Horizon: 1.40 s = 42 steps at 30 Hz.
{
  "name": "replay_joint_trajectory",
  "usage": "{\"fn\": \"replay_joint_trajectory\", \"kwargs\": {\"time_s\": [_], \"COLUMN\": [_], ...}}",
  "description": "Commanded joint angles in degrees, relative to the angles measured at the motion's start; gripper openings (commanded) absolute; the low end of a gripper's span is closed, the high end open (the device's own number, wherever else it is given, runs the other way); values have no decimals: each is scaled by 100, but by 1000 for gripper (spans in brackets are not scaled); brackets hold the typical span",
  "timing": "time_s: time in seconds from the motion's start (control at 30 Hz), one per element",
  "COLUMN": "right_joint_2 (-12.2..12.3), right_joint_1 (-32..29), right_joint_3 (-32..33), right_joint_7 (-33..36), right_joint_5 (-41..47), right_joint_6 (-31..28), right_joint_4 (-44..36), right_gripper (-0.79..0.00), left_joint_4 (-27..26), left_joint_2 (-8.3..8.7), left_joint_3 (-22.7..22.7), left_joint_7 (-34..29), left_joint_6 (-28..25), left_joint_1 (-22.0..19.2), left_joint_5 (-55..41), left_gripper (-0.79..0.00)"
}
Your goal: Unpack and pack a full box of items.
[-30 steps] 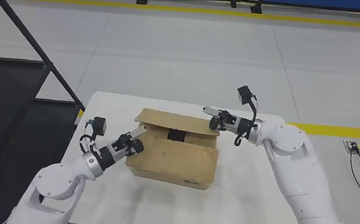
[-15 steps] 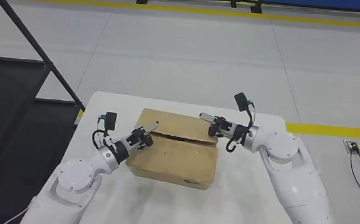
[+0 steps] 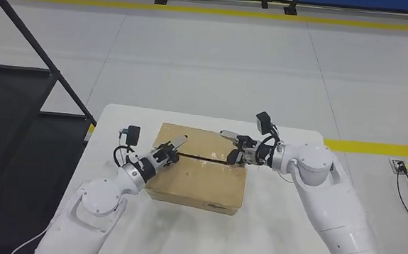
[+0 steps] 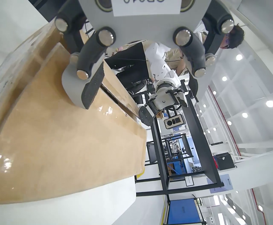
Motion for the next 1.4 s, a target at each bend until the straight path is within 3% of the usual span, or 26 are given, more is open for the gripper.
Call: {"fn": "replay_joint_trajectory", "kwargs": {"time_s": [0.0, 0.3, 0.47, 0.7, 1.1, 1.37], "right_joint_2": [3, 63, 89, 89, 89, 108], "right_joint_1": [-28, -260, -384, -384, -402, -447], "right_joint_3": [-17, -27, 8, 8, 8, 18], "right_joint_7": [42, -6, -24, -24, -55, -131], "right_joint_5": [41, -107, -76, -76, -76, -16], "right_joint_6": [-33, -293, -628, -628, -635, -734], "right_joint_4": [-23, -226, -235, -235, -242, -177], "right_gripper": [0, 0, 0, 0, 0, 0], "left_joint_4": [23, 3, -208, -423, -215, 149], "left_joint_2": [-13, -83, -78, -10, -31, -94], "left_joint_3": [38, -4, -599, -1685, -1690, -1734], "left_joint_7": [26, 409, 925, 1304, 1333, 1749], "left_joint_6": [-2, -152, -374, -535, -384, -557], "left_joint_1": [-28, -61, 164, 712, 805, 1258], "left_joint_5": [44, -149, -682, -1216, -1465, -1793], "left_gripper": [0, 0, 0, 0, 0, 0]}}
